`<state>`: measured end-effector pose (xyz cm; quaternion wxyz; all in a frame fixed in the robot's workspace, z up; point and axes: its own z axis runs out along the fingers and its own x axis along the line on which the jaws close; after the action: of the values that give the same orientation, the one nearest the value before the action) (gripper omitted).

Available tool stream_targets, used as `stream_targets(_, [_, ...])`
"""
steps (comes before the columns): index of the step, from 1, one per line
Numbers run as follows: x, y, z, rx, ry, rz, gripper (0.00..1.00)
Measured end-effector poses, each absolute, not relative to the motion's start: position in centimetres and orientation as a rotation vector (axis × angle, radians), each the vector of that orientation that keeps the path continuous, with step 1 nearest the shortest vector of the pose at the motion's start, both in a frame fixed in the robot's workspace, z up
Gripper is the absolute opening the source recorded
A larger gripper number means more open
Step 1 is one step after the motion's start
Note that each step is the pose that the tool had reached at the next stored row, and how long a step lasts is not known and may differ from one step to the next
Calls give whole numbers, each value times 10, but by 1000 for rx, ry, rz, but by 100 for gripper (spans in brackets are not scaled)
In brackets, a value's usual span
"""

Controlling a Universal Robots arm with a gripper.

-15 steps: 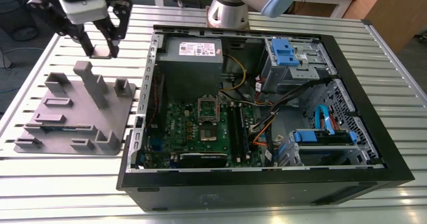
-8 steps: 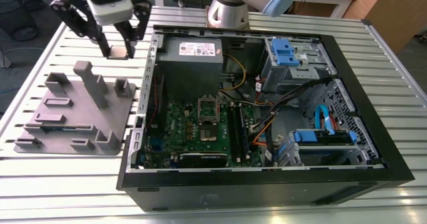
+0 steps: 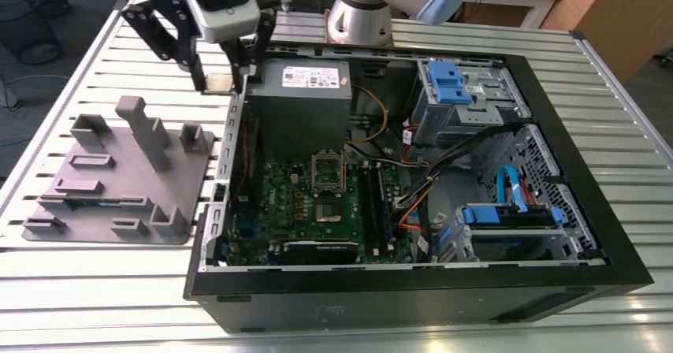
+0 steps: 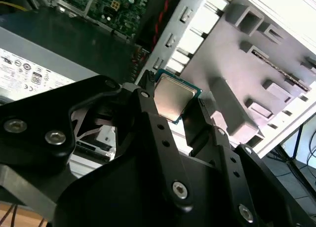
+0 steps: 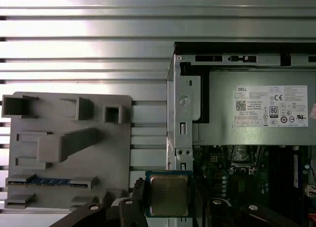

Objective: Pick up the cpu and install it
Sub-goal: 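Pick up the cpu and move it towards the insertion slot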

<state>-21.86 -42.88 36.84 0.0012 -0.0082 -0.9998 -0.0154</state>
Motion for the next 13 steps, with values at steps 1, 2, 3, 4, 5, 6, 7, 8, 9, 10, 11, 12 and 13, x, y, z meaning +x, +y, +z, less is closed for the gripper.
stream_targets(1, [-214,-429,368,-26,-3139,-48,47])
stream_targets(2, [-210,-429,368,-26,-3139,-48,47])
stream_targets(3, [-205,-429,368,-26,-3139,-48,47])
stream_targets(4, [-201,-429,368,-26,-3139,-48,47])
stream_targets(5, [-196,-429,368,-26,-3139,-48,47])
stream_targets(6, [-191,-429,368,-26,-3139,-48,47])
stream_targets(7, [-187,-429,368,-26,-3138,-48,47])
stream_targets(8, [-182,-429,368,-26,-3138,-48,47])
stream_targets(9, [-178,-429,368,-26,-3139,-49,47])
stream_targets(10, [-174,-429,368,-26,-3139,-48,47])
stream_targets(11, [-170,-429,368,-26,-3138,-48,47])
stream_targets(12, [-165,-429,367,-26,-3138,-48,47])
stream_targets(13, [-161,-429,367,-26,-3138,-48,47])
